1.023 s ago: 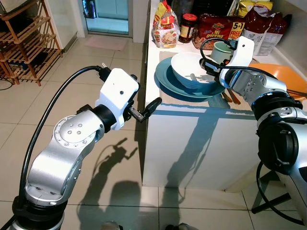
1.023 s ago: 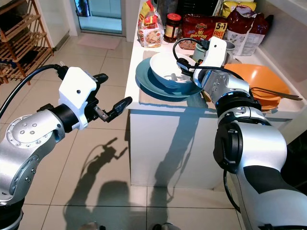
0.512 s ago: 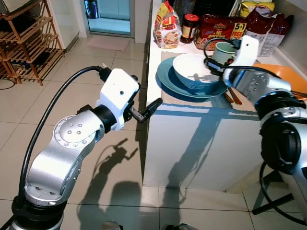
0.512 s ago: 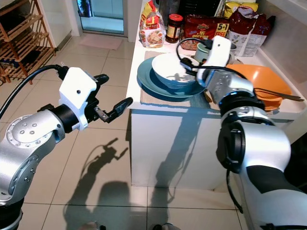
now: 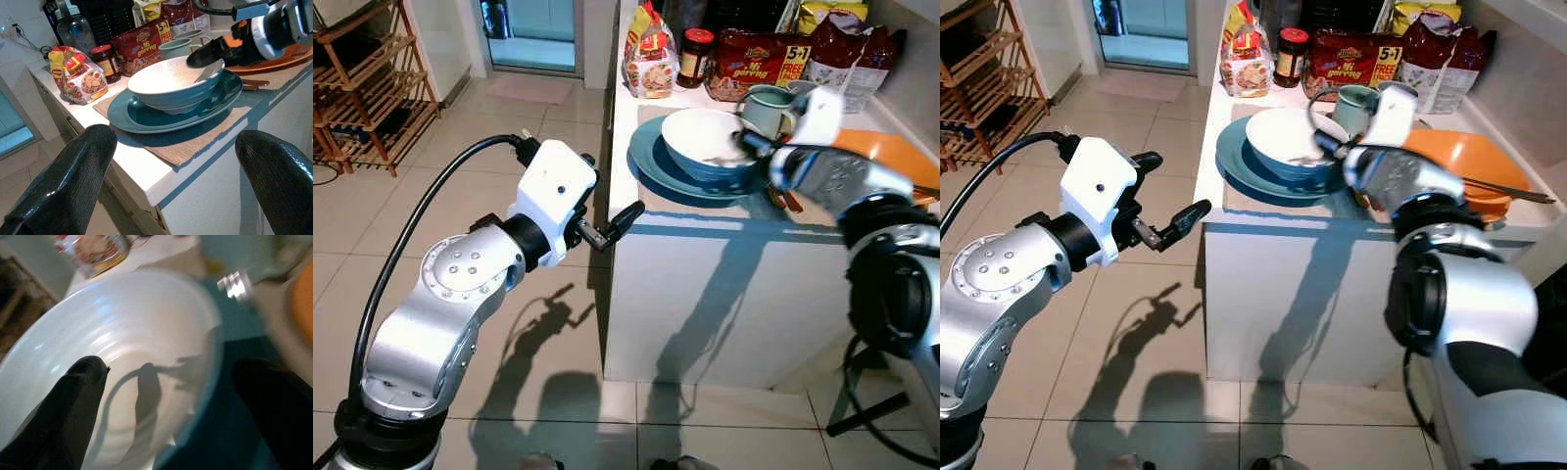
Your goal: Setting the table
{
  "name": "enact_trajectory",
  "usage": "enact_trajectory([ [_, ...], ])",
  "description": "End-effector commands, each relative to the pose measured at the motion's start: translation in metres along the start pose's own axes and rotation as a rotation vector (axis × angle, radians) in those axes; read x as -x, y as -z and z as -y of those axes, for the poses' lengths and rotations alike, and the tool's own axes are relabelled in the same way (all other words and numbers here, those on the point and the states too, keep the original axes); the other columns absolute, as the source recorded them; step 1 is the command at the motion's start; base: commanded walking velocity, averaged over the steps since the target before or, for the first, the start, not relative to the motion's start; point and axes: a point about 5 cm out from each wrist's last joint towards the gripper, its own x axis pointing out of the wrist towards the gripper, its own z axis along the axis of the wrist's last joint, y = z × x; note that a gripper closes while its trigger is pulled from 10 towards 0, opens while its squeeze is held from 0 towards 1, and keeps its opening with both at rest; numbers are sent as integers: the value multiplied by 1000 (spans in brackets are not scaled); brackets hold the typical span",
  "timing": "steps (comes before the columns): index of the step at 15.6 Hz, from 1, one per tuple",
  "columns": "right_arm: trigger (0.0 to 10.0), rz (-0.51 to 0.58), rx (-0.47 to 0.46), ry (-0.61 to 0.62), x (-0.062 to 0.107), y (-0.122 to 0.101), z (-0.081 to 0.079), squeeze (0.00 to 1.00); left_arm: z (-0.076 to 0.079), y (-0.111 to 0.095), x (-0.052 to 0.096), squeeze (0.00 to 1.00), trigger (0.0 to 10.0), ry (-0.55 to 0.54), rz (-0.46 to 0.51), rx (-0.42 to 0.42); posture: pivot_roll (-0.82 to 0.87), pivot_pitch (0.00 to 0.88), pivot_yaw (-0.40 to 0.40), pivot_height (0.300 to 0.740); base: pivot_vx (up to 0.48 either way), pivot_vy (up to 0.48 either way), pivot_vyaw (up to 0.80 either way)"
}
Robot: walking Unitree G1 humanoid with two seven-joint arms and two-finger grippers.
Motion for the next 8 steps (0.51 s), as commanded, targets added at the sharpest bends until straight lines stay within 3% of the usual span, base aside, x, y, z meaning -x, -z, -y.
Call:
enact_trajectory([
  [1,10000,-10,-61,-3,1,3,5,0,2,-6,-2,0,10000,21,13,-26,78,0,-80,740,0,0,0],
  [2,10000,-11,-77,-5,1,4,5,0,2,-6,-2,0,10000,20,13,-26,80,0,-80,740,0,0,0],
  [4,0,-21,-141,-2,0,8,7,0,1,-6,-1,0,10000,19,13,-27,81,0,-81,740,0,0,0],
  [8,0,-35,-156,0,0,12,9,0,2,-6,-1,0,10000,26,12,-28,80,0,-79,740,0,0,0],
])
